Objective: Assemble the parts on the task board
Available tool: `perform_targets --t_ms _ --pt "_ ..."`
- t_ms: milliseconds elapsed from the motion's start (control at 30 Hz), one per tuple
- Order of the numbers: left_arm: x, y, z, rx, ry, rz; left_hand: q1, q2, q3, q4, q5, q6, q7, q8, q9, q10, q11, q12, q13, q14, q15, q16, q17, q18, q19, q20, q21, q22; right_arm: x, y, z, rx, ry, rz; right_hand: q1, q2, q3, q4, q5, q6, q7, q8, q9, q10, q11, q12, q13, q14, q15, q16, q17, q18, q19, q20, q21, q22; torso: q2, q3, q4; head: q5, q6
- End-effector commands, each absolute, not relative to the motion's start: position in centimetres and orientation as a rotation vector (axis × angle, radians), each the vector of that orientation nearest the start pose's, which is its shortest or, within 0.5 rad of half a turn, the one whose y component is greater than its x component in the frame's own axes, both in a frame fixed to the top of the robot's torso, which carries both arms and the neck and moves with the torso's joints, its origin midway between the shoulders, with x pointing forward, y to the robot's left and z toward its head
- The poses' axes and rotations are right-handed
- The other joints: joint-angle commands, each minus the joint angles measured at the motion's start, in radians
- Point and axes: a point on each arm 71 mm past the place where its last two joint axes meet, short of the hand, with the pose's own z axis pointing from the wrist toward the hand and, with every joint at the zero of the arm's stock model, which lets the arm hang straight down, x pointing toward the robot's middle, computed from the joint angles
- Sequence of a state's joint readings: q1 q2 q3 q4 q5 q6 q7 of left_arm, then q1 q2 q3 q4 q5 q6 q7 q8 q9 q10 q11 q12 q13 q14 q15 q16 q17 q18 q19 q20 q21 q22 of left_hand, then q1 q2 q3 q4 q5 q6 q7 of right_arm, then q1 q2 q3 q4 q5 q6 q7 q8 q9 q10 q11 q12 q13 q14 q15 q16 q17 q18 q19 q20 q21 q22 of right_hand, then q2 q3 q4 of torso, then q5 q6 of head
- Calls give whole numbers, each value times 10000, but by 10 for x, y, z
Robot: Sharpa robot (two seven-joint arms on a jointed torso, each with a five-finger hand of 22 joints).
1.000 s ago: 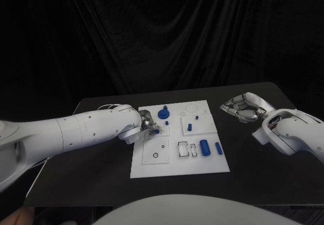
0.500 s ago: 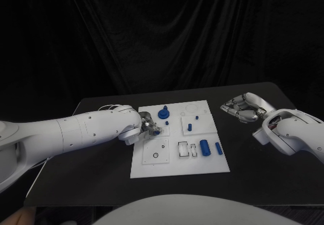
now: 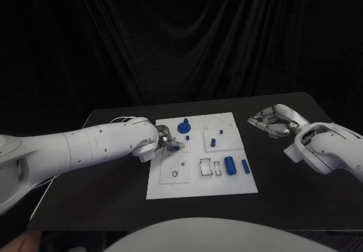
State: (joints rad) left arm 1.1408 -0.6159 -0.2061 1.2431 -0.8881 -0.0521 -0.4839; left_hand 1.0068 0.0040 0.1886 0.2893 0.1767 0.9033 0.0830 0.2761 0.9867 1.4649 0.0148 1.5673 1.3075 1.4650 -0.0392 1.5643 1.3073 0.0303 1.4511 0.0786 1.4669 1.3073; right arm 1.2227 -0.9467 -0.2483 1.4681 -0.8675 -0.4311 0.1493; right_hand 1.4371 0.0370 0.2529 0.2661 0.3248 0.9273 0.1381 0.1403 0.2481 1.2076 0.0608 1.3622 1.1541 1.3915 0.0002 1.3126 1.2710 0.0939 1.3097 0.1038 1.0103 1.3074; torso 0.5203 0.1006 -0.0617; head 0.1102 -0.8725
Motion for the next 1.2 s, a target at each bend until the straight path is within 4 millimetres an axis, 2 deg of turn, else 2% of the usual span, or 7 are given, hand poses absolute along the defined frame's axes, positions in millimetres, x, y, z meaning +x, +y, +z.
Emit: perform_targets --t_ms 33,233,367,433,567,867,1200 --pt "476 192 -327 -4419 24230 -3617 -277 160 -326 15 -215 -29 3 141 325 1059 19 35 2633 1058 63 65 2635 127 6 15 -33 1400 466 -278 -244 3624 17652 8205 -15 -100 -3 55 45 -10 27 -64 -11 -56 30 -28 6 -51 -4 -42 1 198 -57 33 -61 1111 3 0 1 -1 -2" --pt "477 194 -326 -4493 24017 -3758 -686 410 -788 29 -531 -58 -22 303 721 1059 1 35 2633 1058 42 65 2635 116 46 -1 -14 1447 466 -277 -244 3621 17669 8210 -33 -108 -7 69 55 -7 28 -62 -12 -52 31 -26 7 -49 -3 -41 1 197 -52 35 -54 1113 2 -2 0 19 -2" --pt "478 194 -326 -4498 23900 -3900 -1396 780 -1409 53 -1013 -44 -49 499 1124 1059 -32 35 2633 1058 18 65 2635 101 96 -23 14 1508 466 -277 -245 3622 17686 8207 -46 -112 -9 80 59 -6 28 -62 -12 -55 32 -28 2 -52 -2 -46 -5 199 -57 36 -66 1110 0 -2 -1 52 -2" --pt "478 195 -326 -4482 23876 -3960 -1645 962 -1654 51 -923 -79 -55 527 1235 1059 -29 35 2633 1058 16 65 2635 106 83 -30 -4 1502 466 -277 -245 3626 17695 8202 -46 -112 -9 80 59 -6 28 -62 -12 -55 32 -28 2 -52 -2 -46 -5 199 -57 36 -66 1110 0 -1 -5 61 -2" --pt "478 194 -326 -4427 23904 -4028 -1618 1041 -1717 34 -825 -111 -53 527 1280 1059 -27 35 2633 1058 17 65 2635 110 70 -30 -18 1494 466 -277 -245 3634 17711 8191 -56 -109 -8 90 63 -3 28 -60 -12 -53 31 -27 3 -52 -1 -47 -7 198 -54 37 -64 1111 3 1 -9 81 -2" --pt "480 195 -327 -4368 23930 -4086 -882 1476 -1894 19 721 -286 -27 357 1410 1059 -3 35 2633 1058 44 65 2635 140 -22 -10 -129 1440 466 -277 -246 3636 17744 8192 -59 -104 -3 95 67 -1 25 -59 -12 -63 30 -33 -10 -58 -1 -56 -18 202 -61 37 -81 1107 -4 -1 1 46 -2" --pt "481 195 -328 -4401 23887 -4057 -374 1616 -1851 2 1506 -333 -10 121 1315 1059 13 35 2633 1058 56 65 2635 156 -68 6 -192 1418 466 -277 -246 3653 17764 8172 -57 -96 8 97 73 2 21 -57 -11 -67 27 -36 -17 -60 -1 -60 -22 206 -69 38 -103 1101 -2 7 -9 52 -2"
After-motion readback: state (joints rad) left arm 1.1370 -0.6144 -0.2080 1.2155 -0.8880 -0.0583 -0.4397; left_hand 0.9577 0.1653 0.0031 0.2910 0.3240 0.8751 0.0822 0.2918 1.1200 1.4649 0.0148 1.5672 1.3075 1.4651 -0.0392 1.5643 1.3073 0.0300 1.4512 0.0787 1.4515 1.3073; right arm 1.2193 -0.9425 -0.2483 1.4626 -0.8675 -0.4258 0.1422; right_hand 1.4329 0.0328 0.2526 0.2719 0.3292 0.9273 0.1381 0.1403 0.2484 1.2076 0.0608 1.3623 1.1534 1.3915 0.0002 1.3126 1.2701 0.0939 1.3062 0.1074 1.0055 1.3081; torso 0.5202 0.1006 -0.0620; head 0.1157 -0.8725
